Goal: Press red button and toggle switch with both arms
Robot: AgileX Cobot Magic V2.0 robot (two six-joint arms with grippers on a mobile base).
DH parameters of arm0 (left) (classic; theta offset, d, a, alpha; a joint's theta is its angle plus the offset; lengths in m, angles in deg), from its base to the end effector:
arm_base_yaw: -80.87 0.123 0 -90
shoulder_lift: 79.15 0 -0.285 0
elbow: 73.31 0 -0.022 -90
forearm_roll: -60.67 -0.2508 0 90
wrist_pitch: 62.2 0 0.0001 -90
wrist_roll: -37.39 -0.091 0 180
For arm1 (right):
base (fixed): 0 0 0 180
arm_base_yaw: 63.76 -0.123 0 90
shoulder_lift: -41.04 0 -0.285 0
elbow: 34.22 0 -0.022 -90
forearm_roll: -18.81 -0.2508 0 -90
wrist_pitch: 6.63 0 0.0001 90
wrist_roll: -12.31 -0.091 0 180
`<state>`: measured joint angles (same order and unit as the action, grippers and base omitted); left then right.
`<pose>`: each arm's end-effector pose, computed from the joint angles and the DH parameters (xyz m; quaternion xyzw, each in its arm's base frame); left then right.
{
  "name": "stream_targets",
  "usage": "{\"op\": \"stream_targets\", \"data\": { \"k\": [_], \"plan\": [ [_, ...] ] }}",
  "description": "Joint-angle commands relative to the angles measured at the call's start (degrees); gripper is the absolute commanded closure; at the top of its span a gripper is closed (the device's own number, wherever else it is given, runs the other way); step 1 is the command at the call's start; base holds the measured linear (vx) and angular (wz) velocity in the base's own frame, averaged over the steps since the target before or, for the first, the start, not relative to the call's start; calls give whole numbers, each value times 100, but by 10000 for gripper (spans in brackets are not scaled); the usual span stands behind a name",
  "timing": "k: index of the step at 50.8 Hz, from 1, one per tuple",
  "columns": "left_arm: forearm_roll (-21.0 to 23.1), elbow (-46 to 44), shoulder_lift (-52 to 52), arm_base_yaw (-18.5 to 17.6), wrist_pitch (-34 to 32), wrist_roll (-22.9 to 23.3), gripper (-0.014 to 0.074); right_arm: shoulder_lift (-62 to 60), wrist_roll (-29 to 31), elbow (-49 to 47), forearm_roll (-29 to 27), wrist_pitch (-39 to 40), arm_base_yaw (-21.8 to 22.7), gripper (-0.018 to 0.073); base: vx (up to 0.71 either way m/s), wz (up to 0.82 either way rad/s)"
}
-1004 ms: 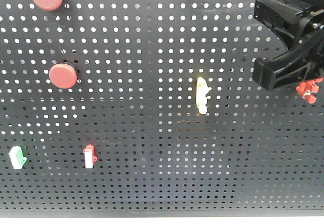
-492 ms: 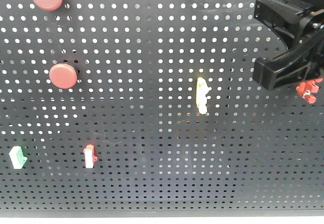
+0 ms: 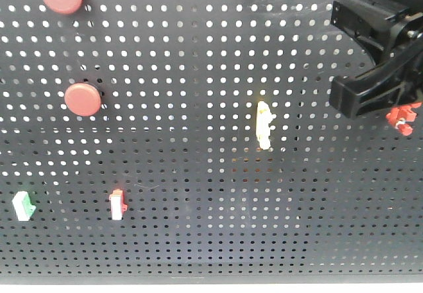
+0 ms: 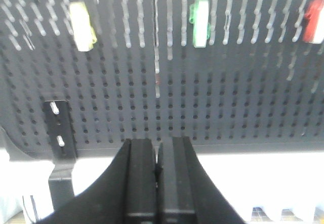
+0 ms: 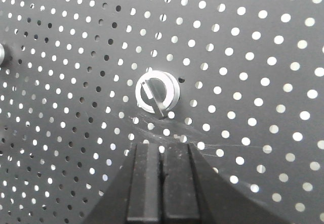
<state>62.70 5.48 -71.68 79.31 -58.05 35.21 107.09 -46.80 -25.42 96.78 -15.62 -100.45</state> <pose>0.0572 -0.0018 0.1976 0.0115 0.7095 -0.0095 0.7045 0.1753 0.1131 0.4908 -0.2345 0.5759 0.0751 0.7796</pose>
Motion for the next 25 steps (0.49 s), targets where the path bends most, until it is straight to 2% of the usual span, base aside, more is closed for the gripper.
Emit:
{"op": "stream_targets", "data": {
  "k": [1,25],
  "plan": [
    [67,166,-16,18,-241,22,594,-89,4,-163,125,99,30,559,0,1],
    [67,161,12,18,-195,22,594,-89,4,-163,125,92,30,559,0,0]
  ]
}}
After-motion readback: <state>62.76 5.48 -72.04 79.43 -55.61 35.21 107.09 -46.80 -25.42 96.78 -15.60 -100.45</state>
